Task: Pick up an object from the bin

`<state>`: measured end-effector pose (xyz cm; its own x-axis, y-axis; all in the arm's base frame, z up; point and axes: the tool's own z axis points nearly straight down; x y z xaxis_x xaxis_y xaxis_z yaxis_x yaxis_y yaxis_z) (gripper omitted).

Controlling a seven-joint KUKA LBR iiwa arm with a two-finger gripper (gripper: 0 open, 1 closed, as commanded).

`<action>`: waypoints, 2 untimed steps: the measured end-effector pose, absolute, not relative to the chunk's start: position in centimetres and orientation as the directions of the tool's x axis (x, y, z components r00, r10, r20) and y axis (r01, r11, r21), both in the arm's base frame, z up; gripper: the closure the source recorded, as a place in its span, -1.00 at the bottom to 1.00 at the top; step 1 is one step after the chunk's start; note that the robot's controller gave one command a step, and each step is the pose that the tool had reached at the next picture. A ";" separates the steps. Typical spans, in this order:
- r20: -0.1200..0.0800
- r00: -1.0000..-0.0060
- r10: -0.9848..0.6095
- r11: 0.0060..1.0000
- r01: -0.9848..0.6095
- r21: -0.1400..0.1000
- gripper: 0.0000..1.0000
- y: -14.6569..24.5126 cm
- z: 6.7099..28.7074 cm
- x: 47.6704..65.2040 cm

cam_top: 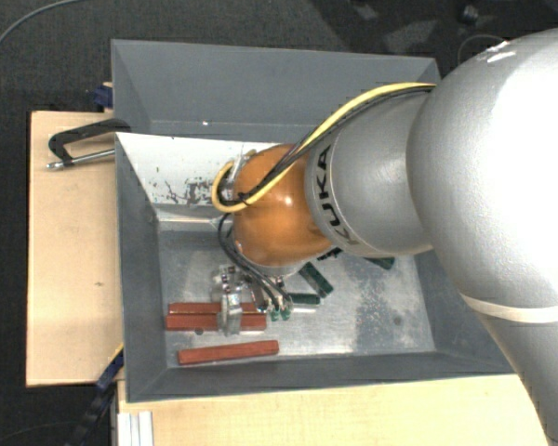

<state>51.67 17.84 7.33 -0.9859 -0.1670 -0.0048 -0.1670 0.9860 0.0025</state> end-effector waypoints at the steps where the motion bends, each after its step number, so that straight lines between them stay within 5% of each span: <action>1: -0.013 -0.898 -0.440 0.898 -0.440 -0.001 1.00 17.0 19.8 55.0; 2: -0.013 -0.818 -0.576 0.818 -0.576 -0.003 1.00 18.3 25.4 58.2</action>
Offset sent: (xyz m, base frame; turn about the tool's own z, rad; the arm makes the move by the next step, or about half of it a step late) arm 0.0306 -0.0092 0.1201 -0.2882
